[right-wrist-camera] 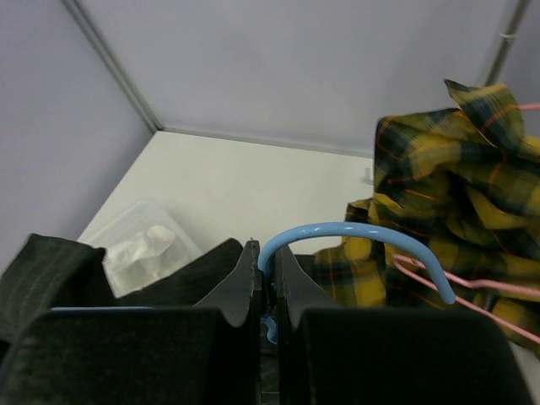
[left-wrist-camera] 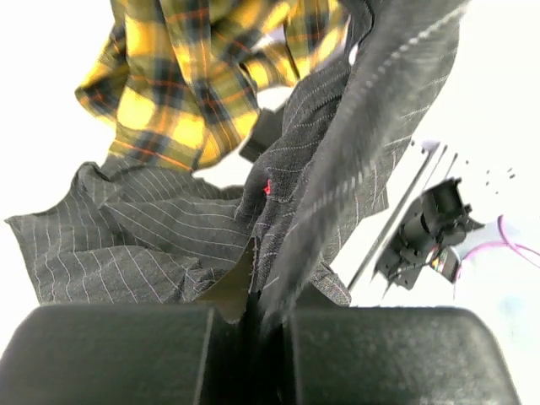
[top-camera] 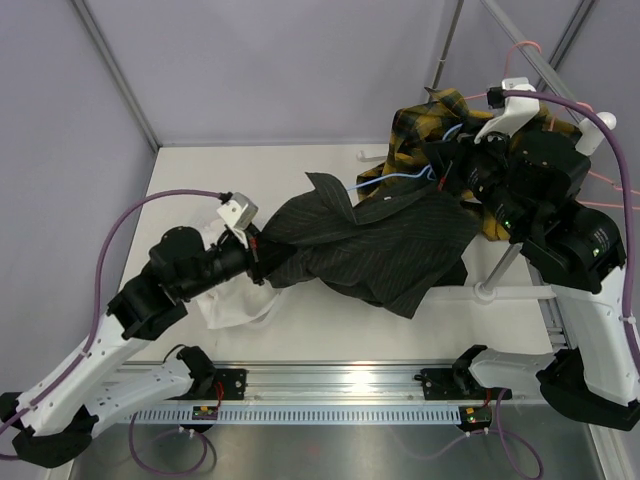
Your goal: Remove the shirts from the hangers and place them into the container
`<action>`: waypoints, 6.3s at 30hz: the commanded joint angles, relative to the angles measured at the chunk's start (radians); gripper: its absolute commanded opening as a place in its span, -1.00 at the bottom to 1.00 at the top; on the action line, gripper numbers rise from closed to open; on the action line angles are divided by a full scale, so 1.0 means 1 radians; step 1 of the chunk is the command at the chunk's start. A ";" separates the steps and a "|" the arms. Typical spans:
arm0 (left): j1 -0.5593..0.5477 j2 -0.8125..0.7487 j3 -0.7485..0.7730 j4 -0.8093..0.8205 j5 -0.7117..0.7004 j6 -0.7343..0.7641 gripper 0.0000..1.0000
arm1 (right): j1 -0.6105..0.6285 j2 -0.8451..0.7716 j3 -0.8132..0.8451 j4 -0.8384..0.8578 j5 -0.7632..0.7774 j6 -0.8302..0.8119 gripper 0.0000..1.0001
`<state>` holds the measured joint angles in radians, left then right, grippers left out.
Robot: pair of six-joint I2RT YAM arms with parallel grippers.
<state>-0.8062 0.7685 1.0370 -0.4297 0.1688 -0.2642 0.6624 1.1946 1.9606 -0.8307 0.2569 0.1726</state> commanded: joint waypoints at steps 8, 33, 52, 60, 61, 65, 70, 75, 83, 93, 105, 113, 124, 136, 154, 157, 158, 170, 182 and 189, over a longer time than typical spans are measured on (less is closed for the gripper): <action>-0.001 -0.264 -0.112 0.092 -0.205 -0.073 -1.00 | 0.000 -0.053 -0.063 0.009 0.534 0.036 -1.00; -0.004 -0.403 -0.356 0.178 -0.270 -0.142 -0.92 | -0.001 -0.156 0.060 -0.001 0.691 0.008 -1.00; -0.004 0.141 0.090 0.295 0.199 0.012 0.45 | -0.001 -0.202 -0.091 -0.022 0.414 0.025 -1.00; -0.004 0.325 0.352 0.217 0.238 0.157 0.45 | 0.000 -0.227 -0.120 -0.030 0.331 0.022 -1.00; -0.002 0.339 0.362 0.215 0.247 0.160 0.40 | -0.001 -0.230 -0.120 -0.030 0.331 0.022 -1.00; -0.002 0.383 0.350 0.224 0.285 0.135 -0.66 | -0.001 -0.230 -0.101 -0.038 0.337 0.013 -1.00; -0.004 0.347 0.243 0.255 0.284 0.079 -0.96 | -0.001 -0.204 -0.037 -0.051 0.351 -0.010 -1.00; -0.004 0.304 0.190 0.267 0.256 0.069 -0.14 | -0.001 -0.193 -0.008 -0.048 0.349 -0.019 -1.00; -0.010 0.315 0.215 0.247 0.253 0.071 -1.00 | -0.001 -0.196 -0.020 -0.047 0.370 -0.007 -1.00; -0.021 -0.134 -0.336 0.414 -0.192 -0.109 -1.00 | 0.000 -0.237 -0.025 -0.038 0.498 0.053 -1.00; -0.094 0.212 0.424 -0.088 0.216 0.339 0.97 | 0.000 -0.174 -0.071 -0.119 0.050 -0.028 -1.00; -0.093 0.107 0.414 -0.029 0.317 0.300 0.97 | -0.001 -0.196 -0.144 -0.156 0.041 -0.030 -1.00; -0.093 0.259 0.433 -0.043 0.314 0.270 0.18 | -0.001 -0.198 -0.187 -0.148 -0.018 -0.004 -1.00; -0.094 0.377 0.437 0.037 0.466 0.209 -0.17 | 0.000 -0.145 -0.147 -0.146 -0.050 -0.022 -1.00; -0.111 0.226 0.646 -0.296 -0.037 0.333 -1.00 | -0.001 -0.356 -0.568 -0.136 0.202 0.223 0.99; -0.111 0.206 0.672 -0.313 -0.058 0.341 -1.00 | -0.001 -0.348 -0.611 -0.133 0.191 0.229 0.93; -0.111 0.195 0.669 -0.307 -0.063 0.342 -1.00 | -0.001 -0.348 -0.615 -0.133 0.183 0.229 0.83; -0.113 0.373 0.706 -0.092 -0.210 0.474 -1.00 | 0.000 -0.621 -0.654 -0.107 -0.306 0.366 -1.00; -0.111 0.751 0.966 0.040 0.083 0.494 -1.00 | 0.002 -0.730 -0.683 -0.215 -0.271 0.340 -1.00; -0.105 0.954 1.210 0.017 0.173 0.500 -1.00 | 0.000 -0.750 -0.697 -0.229 -0.262 0.332 -1.00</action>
<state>-0.9127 1.6802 2.1544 -0.4721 0.2474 0.2214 0.6647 0.4576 1.2648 -1.0458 0.0067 0.5133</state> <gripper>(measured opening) 0.016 0.009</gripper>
